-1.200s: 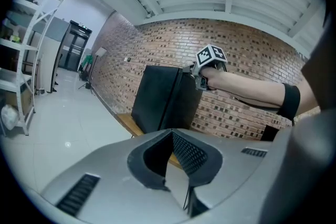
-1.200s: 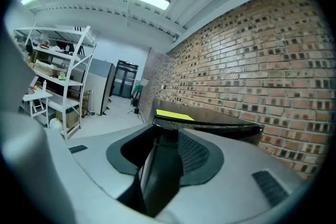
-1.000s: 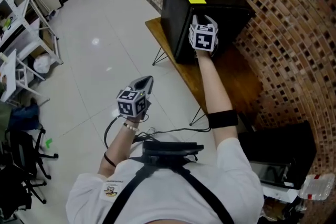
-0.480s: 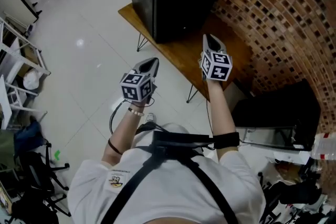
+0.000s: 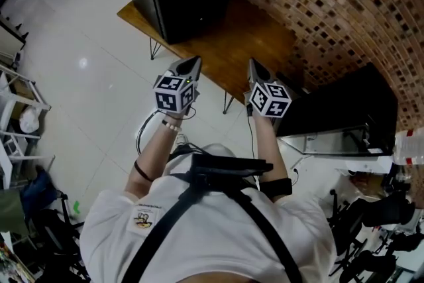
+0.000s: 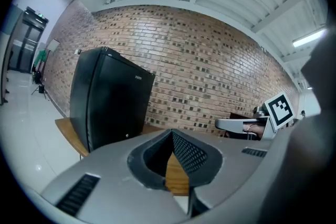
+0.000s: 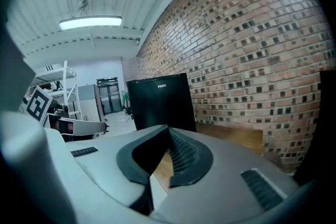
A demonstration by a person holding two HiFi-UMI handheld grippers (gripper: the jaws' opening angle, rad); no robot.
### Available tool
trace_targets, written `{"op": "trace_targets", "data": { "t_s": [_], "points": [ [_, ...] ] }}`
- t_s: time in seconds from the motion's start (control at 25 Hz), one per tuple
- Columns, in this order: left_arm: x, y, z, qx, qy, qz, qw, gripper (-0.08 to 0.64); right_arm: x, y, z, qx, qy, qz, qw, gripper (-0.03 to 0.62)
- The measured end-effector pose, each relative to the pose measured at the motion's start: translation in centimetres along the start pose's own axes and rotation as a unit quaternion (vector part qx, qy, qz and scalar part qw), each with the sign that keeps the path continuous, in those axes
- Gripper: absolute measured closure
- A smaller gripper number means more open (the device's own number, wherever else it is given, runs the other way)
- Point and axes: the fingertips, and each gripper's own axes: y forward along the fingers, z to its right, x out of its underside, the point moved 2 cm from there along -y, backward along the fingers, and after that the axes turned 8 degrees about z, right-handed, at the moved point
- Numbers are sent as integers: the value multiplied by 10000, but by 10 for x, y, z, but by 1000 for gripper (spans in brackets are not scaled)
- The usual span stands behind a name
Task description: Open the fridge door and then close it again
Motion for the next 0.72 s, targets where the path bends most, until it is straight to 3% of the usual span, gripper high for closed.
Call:
{"op": "trace_targets", "data": {
  "t_s": [0.16, 0.36, 0.72],
  "points": [
    [3, 16, 19, 102, 176, -151, 9997, 560, 3, -14, 15, 53, 248, 108, 9996, 589],
    [4, 22, 30, 186, 212, -170, 9995, 560, -10, -16, 17, 49, -48, 217, 9997, 589],
    [7, 22, 32, 185, 207, -171, 9995, 560, -2, -17, 11, -35, -73, 0, 10000, 589]
  ]
}}
